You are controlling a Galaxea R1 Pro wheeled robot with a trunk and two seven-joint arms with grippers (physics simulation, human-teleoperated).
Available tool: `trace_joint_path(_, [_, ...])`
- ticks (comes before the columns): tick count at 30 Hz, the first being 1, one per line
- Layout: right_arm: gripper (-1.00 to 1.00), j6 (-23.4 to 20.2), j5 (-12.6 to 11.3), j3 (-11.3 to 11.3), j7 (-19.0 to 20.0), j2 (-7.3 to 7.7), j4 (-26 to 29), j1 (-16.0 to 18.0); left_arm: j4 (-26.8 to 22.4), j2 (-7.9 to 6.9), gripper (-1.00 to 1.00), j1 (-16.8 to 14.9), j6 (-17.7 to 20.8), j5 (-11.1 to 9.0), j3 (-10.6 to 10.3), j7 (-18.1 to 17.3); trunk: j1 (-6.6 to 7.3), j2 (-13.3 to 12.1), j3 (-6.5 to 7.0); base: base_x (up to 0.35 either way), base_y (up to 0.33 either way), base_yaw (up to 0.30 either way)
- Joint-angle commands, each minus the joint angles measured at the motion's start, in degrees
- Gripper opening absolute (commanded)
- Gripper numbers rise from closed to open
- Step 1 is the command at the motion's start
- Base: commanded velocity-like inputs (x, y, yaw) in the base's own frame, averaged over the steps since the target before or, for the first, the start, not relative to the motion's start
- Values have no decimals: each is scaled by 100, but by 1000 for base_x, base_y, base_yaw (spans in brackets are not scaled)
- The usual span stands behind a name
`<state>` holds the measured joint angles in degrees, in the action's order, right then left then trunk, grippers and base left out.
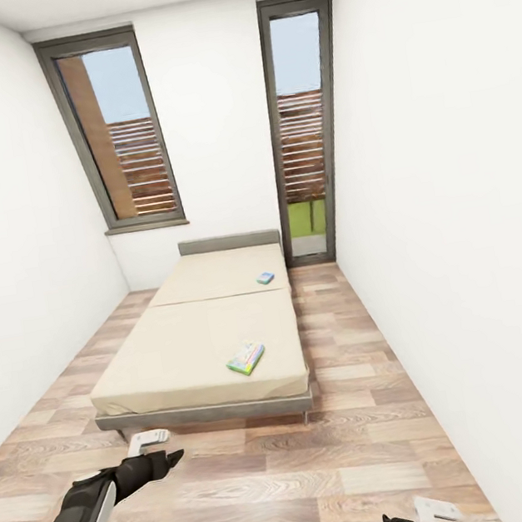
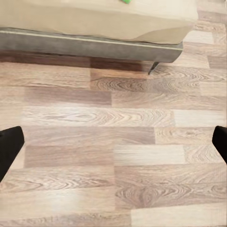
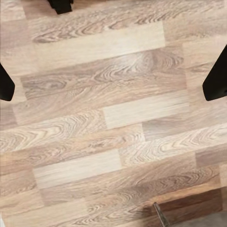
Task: Put all the toys in the child's room - the three board games (two on the bed and one on the table), the two jigsaw puzzles on the table, and the tennis ball on the table - inside the toy box on the table in the child's room.
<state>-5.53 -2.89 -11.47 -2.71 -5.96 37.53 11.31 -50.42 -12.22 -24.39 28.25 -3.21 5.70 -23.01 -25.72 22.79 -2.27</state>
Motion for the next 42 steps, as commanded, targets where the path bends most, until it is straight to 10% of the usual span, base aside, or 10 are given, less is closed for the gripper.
trace_joint_path(1, [100, -20, -30, -13, -10, -6, -6, 3, -4, -19, 100, -5, 49, -34, 17, -16, -7, 13, -14, 286, 198, 0])
trace_joint_path(42, [100, 711, -15, 303, -37, -10, -685, 12, -6, -35, 100, -5, -21, -5, 1, 33, -7, 13, -14, 242, -3, 0])
